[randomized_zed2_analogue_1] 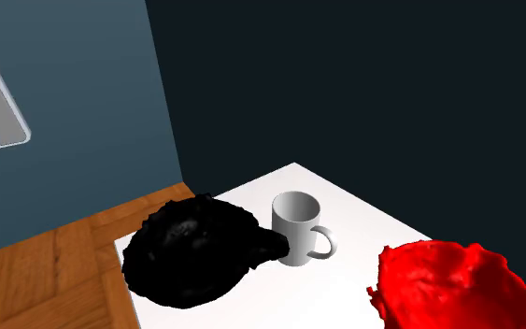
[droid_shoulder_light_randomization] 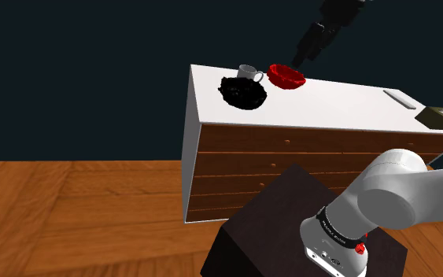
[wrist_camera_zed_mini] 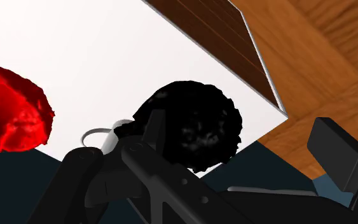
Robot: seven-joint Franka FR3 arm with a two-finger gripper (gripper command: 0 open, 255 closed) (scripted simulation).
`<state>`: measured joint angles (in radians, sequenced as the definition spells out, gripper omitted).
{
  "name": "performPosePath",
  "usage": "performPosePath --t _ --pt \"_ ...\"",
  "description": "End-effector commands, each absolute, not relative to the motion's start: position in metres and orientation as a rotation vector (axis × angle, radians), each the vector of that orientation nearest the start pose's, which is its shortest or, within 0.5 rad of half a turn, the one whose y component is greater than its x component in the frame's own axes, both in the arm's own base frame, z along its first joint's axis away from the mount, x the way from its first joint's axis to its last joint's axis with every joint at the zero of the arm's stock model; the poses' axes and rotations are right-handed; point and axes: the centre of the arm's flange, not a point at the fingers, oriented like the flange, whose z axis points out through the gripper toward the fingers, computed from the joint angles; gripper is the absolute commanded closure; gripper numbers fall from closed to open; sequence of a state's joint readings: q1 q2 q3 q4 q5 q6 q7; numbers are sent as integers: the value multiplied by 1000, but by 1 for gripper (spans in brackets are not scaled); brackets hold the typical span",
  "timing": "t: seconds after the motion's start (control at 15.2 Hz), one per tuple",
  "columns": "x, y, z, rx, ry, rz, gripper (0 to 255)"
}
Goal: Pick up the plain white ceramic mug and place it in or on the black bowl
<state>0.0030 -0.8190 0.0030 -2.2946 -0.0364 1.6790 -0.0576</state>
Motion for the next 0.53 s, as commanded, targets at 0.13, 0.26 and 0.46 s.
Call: performPosePath --t 0.13,0.26,0.46 --pt "331 -15 632 -3164 -129 -303 0" --pt "354 -28 623 -3161 -158 -284 0" --pt "389 -47 608 -3154 -202 -256 0"
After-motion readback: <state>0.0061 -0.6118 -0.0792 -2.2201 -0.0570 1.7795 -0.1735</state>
